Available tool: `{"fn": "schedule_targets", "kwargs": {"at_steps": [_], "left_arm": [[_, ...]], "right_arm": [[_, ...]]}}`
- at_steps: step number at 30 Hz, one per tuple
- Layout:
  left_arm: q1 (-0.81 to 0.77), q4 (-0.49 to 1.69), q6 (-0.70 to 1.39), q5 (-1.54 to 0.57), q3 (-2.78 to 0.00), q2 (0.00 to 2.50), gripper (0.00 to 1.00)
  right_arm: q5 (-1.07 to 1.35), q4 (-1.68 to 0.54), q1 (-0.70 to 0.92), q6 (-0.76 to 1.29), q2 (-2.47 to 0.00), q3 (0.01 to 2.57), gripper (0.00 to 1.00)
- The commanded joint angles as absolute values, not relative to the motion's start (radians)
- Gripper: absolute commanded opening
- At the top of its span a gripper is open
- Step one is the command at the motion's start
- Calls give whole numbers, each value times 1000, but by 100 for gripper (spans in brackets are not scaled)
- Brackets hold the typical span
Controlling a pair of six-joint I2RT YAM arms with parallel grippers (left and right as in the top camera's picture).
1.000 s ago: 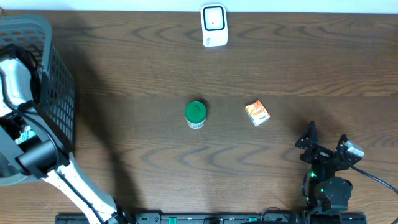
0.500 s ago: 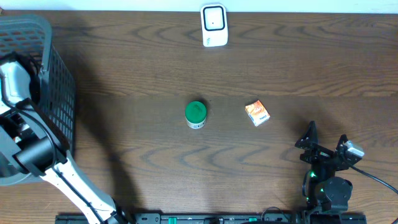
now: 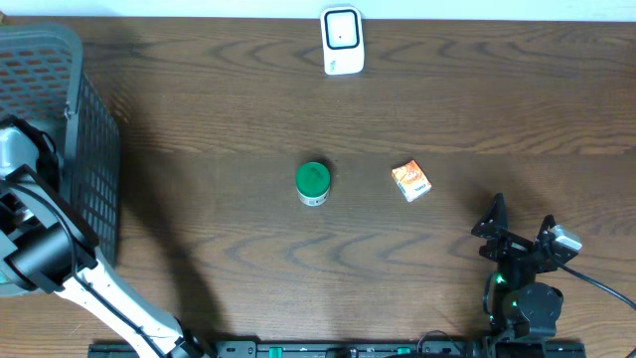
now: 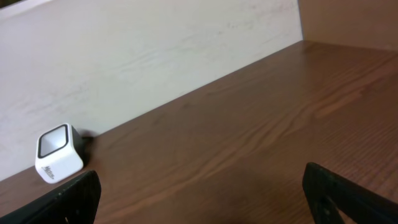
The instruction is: Scan the item barcode
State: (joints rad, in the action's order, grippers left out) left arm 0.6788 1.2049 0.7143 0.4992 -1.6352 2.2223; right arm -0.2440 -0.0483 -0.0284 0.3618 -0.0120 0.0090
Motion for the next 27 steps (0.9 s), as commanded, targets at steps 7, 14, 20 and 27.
{"fn": "schedule_targets", "kwargs": {"at_steps": [7,14,20,27], "left_arm": [[704,1297,746,528,-1686,2238,7],[694,1375,753,439,-1882,2085,7],[694,1293,696,186,-1900,1879,7],[694,1296,689,173,-1899,1777,9]], "right_arm": [[-254,-51,-20,351,-7,6,99],[-254,-51,-20,351,-7,6,99],[-254,-51,-20,351,-7,6,99],[-254,-51,-20,351,-7,6,99]]}}
